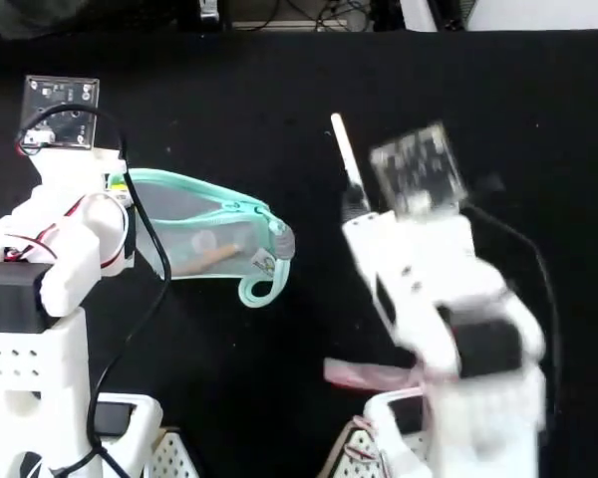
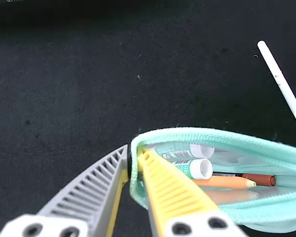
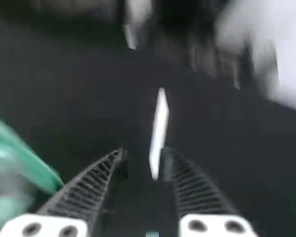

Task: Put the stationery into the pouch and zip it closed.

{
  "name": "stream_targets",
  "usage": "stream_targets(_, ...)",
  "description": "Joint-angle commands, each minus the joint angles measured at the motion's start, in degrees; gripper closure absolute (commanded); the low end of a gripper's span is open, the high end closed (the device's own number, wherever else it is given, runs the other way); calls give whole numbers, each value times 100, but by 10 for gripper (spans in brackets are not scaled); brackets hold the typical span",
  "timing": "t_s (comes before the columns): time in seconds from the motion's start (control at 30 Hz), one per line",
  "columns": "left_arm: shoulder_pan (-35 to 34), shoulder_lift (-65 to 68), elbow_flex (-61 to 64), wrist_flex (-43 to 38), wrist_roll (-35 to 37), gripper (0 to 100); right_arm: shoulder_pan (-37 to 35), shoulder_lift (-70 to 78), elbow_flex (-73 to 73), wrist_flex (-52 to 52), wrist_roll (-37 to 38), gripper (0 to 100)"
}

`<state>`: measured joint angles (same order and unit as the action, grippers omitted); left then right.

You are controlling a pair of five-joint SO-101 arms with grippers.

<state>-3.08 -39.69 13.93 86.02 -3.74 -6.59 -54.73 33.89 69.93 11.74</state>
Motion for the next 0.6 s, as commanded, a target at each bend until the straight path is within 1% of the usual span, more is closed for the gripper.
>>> stream_targets(0.0, -84, 97, 532, 44, 0, 970, 1029, 752, 1077, -185, -18, 828)
stream_targets(0.1, -84, 97, 532, 44, 0, 970, 1574, 1675, 1393, -580, -18, 828)
stream_targets(0.23, -75, 97, 532, 44, 0, 970, 1978, 3029, 1024, -738, -18, 826)
stream_targets(0.5, -75, 97, 532, 44, 0, 970, 2013, 5701, -611, -79, -9, 825)
stream_targets(0.57, -75, 97, 532, 44, 0, 970, 2022, 6246, -963, 18, 132, 825)
